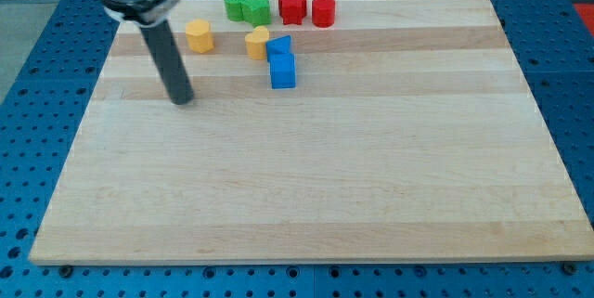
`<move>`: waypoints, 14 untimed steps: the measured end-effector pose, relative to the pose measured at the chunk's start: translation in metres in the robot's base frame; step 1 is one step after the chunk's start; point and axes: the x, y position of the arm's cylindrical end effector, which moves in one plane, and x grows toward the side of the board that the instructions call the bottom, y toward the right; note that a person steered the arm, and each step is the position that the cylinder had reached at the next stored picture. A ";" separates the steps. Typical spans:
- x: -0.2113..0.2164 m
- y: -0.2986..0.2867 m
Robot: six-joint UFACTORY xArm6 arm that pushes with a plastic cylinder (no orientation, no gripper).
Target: Move the blue blocks below the red blocks
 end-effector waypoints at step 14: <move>-0.050 0.137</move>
